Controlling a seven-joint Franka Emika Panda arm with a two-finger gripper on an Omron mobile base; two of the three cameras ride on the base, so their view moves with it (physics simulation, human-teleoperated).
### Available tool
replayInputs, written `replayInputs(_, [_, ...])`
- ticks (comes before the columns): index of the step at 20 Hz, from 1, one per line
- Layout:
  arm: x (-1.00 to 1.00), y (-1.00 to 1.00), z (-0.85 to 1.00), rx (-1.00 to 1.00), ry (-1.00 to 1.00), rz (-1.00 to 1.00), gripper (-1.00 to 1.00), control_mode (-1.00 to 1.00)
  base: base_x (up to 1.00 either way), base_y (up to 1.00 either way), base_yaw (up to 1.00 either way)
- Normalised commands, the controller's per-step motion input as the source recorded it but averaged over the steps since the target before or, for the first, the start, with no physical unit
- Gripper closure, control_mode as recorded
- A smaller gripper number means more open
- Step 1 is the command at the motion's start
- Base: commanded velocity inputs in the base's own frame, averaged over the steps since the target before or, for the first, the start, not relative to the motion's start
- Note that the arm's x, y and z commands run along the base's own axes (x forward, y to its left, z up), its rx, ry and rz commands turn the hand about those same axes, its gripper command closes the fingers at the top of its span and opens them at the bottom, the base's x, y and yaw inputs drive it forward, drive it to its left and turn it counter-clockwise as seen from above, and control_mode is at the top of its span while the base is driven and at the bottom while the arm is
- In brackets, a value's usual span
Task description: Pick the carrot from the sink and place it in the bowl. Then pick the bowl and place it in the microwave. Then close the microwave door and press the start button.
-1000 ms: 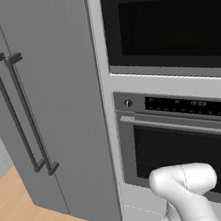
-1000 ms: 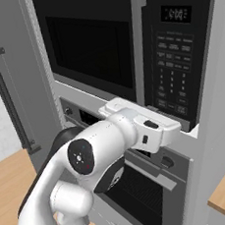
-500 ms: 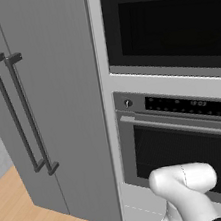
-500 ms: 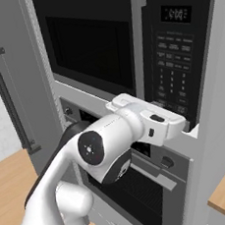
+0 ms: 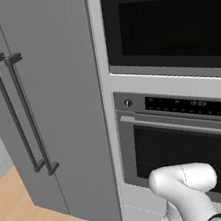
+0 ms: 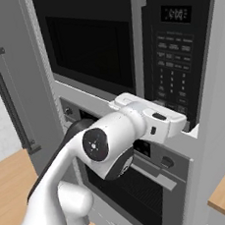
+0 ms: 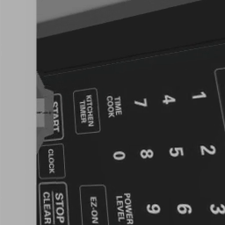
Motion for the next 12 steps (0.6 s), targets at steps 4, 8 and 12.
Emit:
replayInputs(4, [0.49, -0.07, -0.08, 0.0, 0.0, 0.0, 1.0, -1.0, 0.0, 0.0, 0.0])
replayInputs(8, [0.59, -0.22, -0.11, 0.01, 0.0, 0.02, 1.0, -1.0, 0.0, 0.0, 0.0])
replayInputs(12, [0.61, -0.18, -0.2, 0.04, 0.0, 0.09, 1.0, -1.0, 0.0, 0.0, 0.0])
